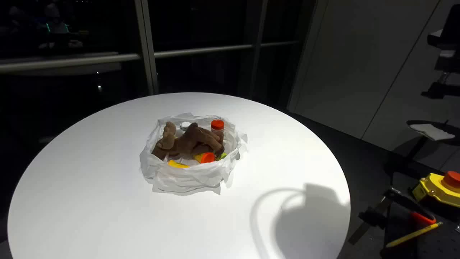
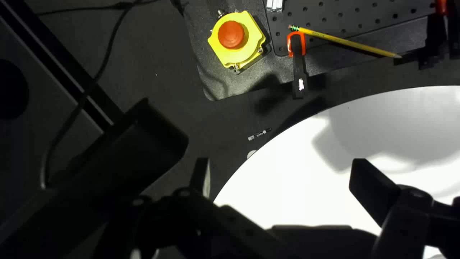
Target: Remove the contents from the white plastic and put them on the table
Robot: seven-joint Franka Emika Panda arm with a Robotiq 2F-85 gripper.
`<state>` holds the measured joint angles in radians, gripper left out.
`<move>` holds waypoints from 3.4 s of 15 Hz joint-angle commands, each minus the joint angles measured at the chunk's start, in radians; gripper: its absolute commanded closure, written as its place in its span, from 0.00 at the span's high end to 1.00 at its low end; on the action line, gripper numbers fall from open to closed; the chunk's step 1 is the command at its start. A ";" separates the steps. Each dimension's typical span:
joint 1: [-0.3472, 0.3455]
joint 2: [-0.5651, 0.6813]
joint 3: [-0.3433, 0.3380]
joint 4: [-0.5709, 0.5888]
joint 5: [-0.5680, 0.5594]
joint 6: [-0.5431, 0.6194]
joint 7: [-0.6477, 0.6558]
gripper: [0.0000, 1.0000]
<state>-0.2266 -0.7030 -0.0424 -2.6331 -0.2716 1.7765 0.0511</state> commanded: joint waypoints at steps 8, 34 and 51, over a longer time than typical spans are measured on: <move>0.021 -0.003 -0.018 0.008 -0.010 -0.005 0.011 1.00; 0.172 0.265 0.117 0.079 0.141 0.136 0.199 1.00; 0.432 1.138 0.153 0.714 0.004 0.544 0.426 1.00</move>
<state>0.1648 0.3214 0.1708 -2.0668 -0.2287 2.3287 0.5313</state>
